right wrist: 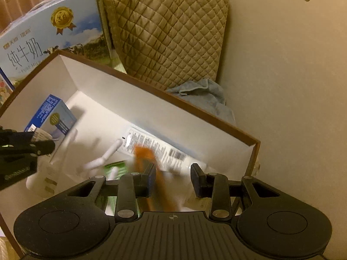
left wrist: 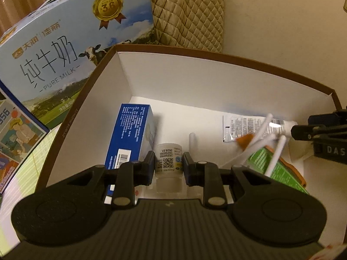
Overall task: Organize rigid objects
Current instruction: 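Open both tools to drop the bottle and knife into the box, then withdraw both tools from the box back over the table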
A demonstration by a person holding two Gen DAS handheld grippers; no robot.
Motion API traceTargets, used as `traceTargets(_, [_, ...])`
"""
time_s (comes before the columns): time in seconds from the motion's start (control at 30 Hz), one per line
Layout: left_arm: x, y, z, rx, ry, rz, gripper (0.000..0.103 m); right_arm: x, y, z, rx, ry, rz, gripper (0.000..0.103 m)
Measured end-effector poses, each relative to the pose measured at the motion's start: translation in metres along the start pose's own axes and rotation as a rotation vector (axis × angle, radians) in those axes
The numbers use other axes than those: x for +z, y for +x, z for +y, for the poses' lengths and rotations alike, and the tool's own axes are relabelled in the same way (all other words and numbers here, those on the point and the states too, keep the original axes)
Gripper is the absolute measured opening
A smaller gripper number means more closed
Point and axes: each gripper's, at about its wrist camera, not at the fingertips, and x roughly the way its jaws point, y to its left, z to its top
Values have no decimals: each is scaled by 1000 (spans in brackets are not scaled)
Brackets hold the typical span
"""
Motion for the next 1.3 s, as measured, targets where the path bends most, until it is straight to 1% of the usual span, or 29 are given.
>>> traceTargets(0.13, [3, 1, 2, -7, 4, -10, 24, 0, -3, -1, 26, 13, -3, 32])
traceTargets(0.2, [3, -1, 4, -7, 0, -14, 37, -2, -6, -1, 40, 14, -5, 32])
traceTargets(0.33, [3, -6, 8, -9, -8, -20, 43, -5, -10, -1, 57, 12, -8, 33])
traceTargets(0.77, [-7, -34, 14, 0, -27, -1, 43, -21, -35, 6, 95, -14, -23, 40])
traceTargets(0.97, [-16, -57, 13, -17, -44, -19, 43, -33, -52, 4, 116, -9, -31, 42])
traceTargets(1.3, [-34, -104, 8, -20, -74, -53, 43, -54, -87, 10, 170, -18, -63, 43])
